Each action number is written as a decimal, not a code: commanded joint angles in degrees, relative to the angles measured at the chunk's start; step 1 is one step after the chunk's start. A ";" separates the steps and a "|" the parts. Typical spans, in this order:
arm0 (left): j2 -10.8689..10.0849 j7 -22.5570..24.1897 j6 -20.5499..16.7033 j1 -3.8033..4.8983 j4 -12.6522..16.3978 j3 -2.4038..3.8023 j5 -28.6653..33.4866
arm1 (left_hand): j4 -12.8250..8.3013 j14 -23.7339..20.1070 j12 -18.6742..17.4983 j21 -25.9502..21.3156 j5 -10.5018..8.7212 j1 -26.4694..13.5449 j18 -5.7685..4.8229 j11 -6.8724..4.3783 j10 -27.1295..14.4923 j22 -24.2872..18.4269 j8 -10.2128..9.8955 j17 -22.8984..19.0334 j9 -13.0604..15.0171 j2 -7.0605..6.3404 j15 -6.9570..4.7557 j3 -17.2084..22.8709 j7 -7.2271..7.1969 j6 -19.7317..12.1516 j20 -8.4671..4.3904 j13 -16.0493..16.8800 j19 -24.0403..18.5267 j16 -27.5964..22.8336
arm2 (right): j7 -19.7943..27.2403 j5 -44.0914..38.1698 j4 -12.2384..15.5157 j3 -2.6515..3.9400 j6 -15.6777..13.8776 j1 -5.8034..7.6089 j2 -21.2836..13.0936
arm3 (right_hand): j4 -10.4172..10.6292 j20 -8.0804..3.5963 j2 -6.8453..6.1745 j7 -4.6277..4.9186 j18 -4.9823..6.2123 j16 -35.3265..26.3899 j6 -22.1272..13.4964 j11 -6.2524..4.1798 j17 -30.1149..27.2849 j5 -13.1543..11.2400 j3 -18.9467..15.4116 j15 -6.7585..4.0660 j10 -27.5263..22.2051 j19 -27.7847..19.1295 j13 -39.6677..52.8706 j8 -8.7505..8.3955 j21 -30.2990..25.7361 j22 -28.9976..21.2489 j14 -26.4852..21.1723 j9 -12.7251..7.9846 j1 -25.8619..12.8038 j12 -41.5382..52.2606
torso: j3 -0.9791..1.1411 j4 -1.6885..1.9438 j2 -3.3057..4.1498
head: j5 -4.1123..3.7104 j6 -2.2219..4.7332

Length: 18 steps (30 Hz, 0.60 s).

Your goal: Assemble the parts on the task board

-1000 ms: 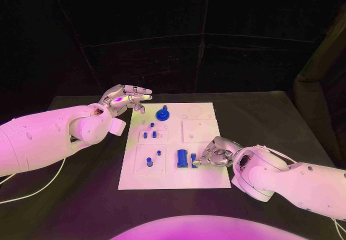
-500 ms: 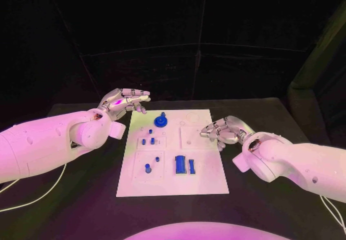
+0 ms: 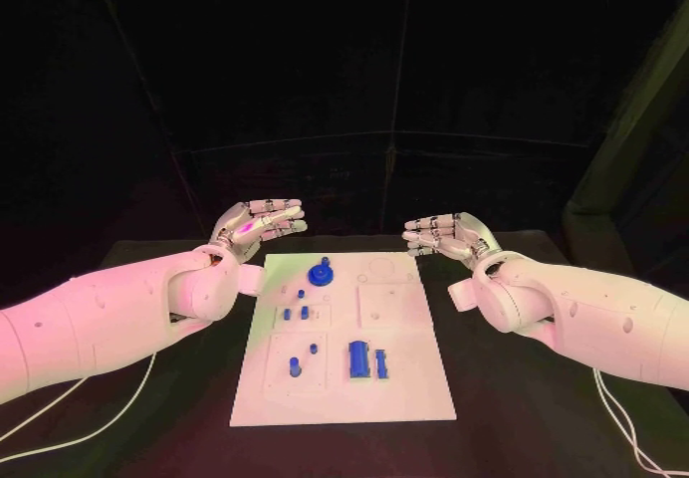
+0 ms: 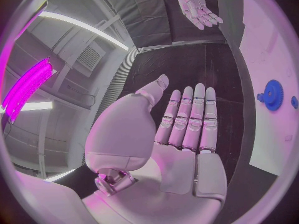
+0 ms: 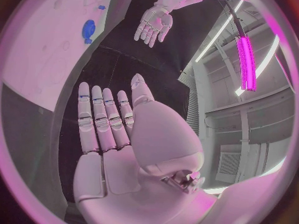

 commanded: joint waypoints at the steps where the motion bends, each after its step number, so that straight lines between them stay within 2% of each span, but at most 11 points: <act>1: 1.24 5.03 -5.99 -0.24 -1.20 0.06 3.37 | 0.27 -0.08 -1.17 -1.88 -0.13 -0.20 0.88 0.29 -0.35 -1.65 -0.69 -1.40 0.04 0.37 0.76 -1.09 -0.09 -0.06 0.61 0.09 -2.12 -2.59 | 5.21 4.15 -2.02 0.10 4.33 0.17 1.31 | -1.43 0.28 0.43 -0.38 0.81 -1.28 -0.29 0.25 -3.35 -0.34 0.54 0.24 0.01 0.60 -3.85 -0.12 -3.31 -2.56 1.04 -2.09 -1.56 -0.29 | 0.07 0.44 -0.56 | 0.04 1.28; 2: 0.97 1.05 -1.56 -0.19 -0.77 0.00 0.75 | 3.95 -15.57 -2.66 -3.24 -2.87 -21.61 -2.90 -2.76 -17.48 -5.78 -2.38 -3.64 -3.73 4.48 -2.07 -6.15 -2.82 -16.24 -4.30 -3.51 -14.11 -6.41 | 1.20 1.04 -1.52 0.07 0.84 0.06 0.94 | -2.14 -4.20 -4.11 -3.03 -2.95 -4.81 -16.22 -3.02 -5.01 -3.00 3.97 -2.39 -17.17 -16.09 -5.63 -3.76 -4.64 -3.89 -16.55 -3.70 -25.50 -3.87 | 0.01 0.13 -0.20 | 0.00 0.63; 4: 0.95 1.04 -1.78 -0.26 -0.63 0.07 0.68 | 3.95 -16.46 -6.69 -7.30 -2.87 -22.94 -2.89 -2.81 -18.65 -6.56 -2.55 -4.10 -3.73 4.48 -1.99 -6.74 -3.05 -17.27 -4.45 -3.51 -15.70 -7.22 | 1.29 1.21 -1.33 0.12 0.61 0.01 0.89 | -2.14 -4.31 -4.11 -3.23 -2.95 -4.81 -17.03 -2.92 -5.66 -3.25 4.25 -2.53 -17.94 -16.67 -6.36 -3.76 -9.24 -8.16 -17.14 -4.13 -27.10 -3.87 | 0.05 0.21 -0.27 | -0.01 0.74; 5: 0.92 1.02 -2.07 -0.35 -0.46 0.16 0.60 | 3.95 -17.78 -6.69 -7.30 -2.87 -24.79 -2.90 -3.08 -20.09 -6.95 -6.62 -4.34 -3.73 4.48 -2.21 -7.18 -3.27 -18.60 -4.83 -3.51 -16.77 -7.64 | 1.42 1.44 -1.09 0.17 0.33 -0.06 0.83 | -2.14 -4.71 -4.11 -3.48 -2.95 -4.81 -18.41 -3.19 -5.92 -3.56 4.47 -2.73 -19.42 -18.06 -6.63 -3.76 -9.24 -8.16 -18.66 -4.33 -29.28 -3.87 | 0.09 0.32 -0.36 | -0.02 0.89; 6: 0.88 1.00 -2.47 -0.47 -0.22 0.28 0.49 | 3.95 -19.12 -6.69 -7.30 -2.87 -26.69 -2.89 -3.34 -21.57 -7.34 -6.62 -4.55 -3.73 4.48 -2.46 -7.67 -3.49 -20.00 -5.24 -3.51 -17.83 -7.99 | 1.59 1.76 -0.76 0.25 -0.08 -0.16 0.75 | -2.14 -5.12 -4.11 -3.72 -2.95 -4.81 -19.79 -3.46 -6.11 -3.82 4.77 -2.95 -20.91 -19.48 -6.86 -3.76 -9.24 -8.16 -20.18 -8.40 -31.40 -3.87 | 0.16 0.47 -0.48 | -0.04 1.09; 13: 0.19 0.61 -9.20 -2.54 3.81 2.34 -1.44 | 3.95 -27.54 -6.69 -7.30 -2.87 -38.40 -4.40 -4.97 -30.93 -9.65 -6.62 -9.58 -3.73 4.48 -3.92 -10.52 -5.04 -28.82 -7.85 -3.51 -24.35 -10.22 | 4.47 7.13 4.82 1.56 -6.81 -1.78 -0.65 | -2.14 -7.60 -4.11 -5.24 -4.28 -4.81 -28.52 -5.17 -10.44 -5.42 6.72 -4.39 -30.29 -28.46 -11.57 -3.76 -9.24 -8.16 -29.67 -8.40 -44.62 -3.87 | 1.00 2.46 -2.13 | -0.26 3.77; 14: 0.06 0.53 -10.57 -2.96 4.63 2.76 -1.83 | 3.95 -28.48 -6.69 -7.30 -2.87 -39.70 -4.43 -5.16 -31.97 -9.90 -6.62 -9.58 -3.73 4.48 -4.09 -10.83 -5.20 -29.81 -8.15 -3.51 -25.09 -10.48 | 5.06 8.21 5.95 1.83 -8.17 -2.11 -0.93 | -2.14 -7.87 -4.11 -5.42 -4.56 -4.81 -29.50 -5.37 -10.44 -5.58 6.94 -8.51 -31.34 -29.46 -11.57 -3.76 -9.24 -8.16 -30.73 -8.40 -46.10 -3.87 | 1.08 2.64 -2.28 | -0.28 4.01; 15: -0.09 0.45 -12.05 -3.42 5.51 3.21 -2.26 | 3.95 -29.11 -6.69 -7.30 -2.87 -40.58 -4.43 -5.28 -32.67 -10.07 -6.62 -9.58 -3.73 4.48 -8.11 -11.07 -5.32 -30.46 -8.36 -3.51 -25.57 -10.61 | 5.69 9.39 7.17 2.11 -9.65 -2.46 -1.23 | -2.14 -8.05 -4.11 -5.52 -4.55 -4.81 -30.09 -5.48 -10.44 -5.70 7.01 -8.51 -31.98 -30.07 -11.57 -3.76 -9.24 -8.16 -31.37 -8.40 -47.00 -3.87 | 1.13 2.77 -2.39 | -0.29 4.19; 16: -0.26 0.35 -13.65 -3.91 6.47 3.70 -2.72 | 3.95 -29.98 -6.69 -7.30 -2.87 -41.80 -4.43 -5.44 -33.66 -10.31 -6.62 -9.58 -3.73 4.48 -8.11 -11.35 -9.40 -31.40 -8.64 -3.51 -26.24 -10.90 | 6.30 10.54 8.37 2.39 -11.09 -2.81 -1.53 | -2.14 -8.30 -4.11 -9.65 -4.56 -4.81 -31.00 -5.66 -10.44 -5.88 7.20 -8.51 -32.95 -31.02 -11.57 -3.76 -9.24 -8.16 -32.35 -8.40 -48.37 -3.87 | 1.17 2.86 -2.47 | -0.30 4.31; 17: -0.43 0.26 -15.37 -4.44 7.50 4.23 -3.21 | 3.95 -30.83 -6.69 -7.30 -2.87 -42.98 -4.78 -5.62 -34.59 -10.55 -6.62 -9.58 -3.73 4.48 -8.11 -11.62 -9.40 -32.26 -8.88 -3.51 -26.91 -11.08 | 6.87 11.59 9.46 2.65 -12.41 -3.13 -1.81 | -2.14 -8.56 -4.11 -9.65 -4.60 -4.81 -31.93 -5.84 -10.44 -9.99 7.41 -8.51 -33.94 -31.97 -11.57 -3.76 -9.24 -8.16 -33.37 -8.40 -49.78 -3.87 | 1.19 2.91 -2.51 | -0.31 4.38; 18: -0.71 0.10 -18.10 -5.28 9.13 5.06 -3.99 | 3.95 -32.18 -6.69 -7.30 -2.87 -44.86 -5.04 -9.64 -36.07 -10.91 -6.62 -9.58 -3.73 4.48 -8.11 -12.10 -9.40 -33.68 -9.32 -3.51 -27.94 -11.43 | 7.63 13.00 10.93 3.00 -14.19 -3.55 -2.17 | -2.14 -8.94 -4.11 -9.65 -5.19 -4.81 -33.26 -10.05 -10.44 -9.99 7.69 -8.51 -35.39 -33.35 -11.57 -3.76 -9.24 -8.16 -34.84 -8.40 -51.82 -3.87 | 1.20 2.92 -2.51 | -0.31 4.39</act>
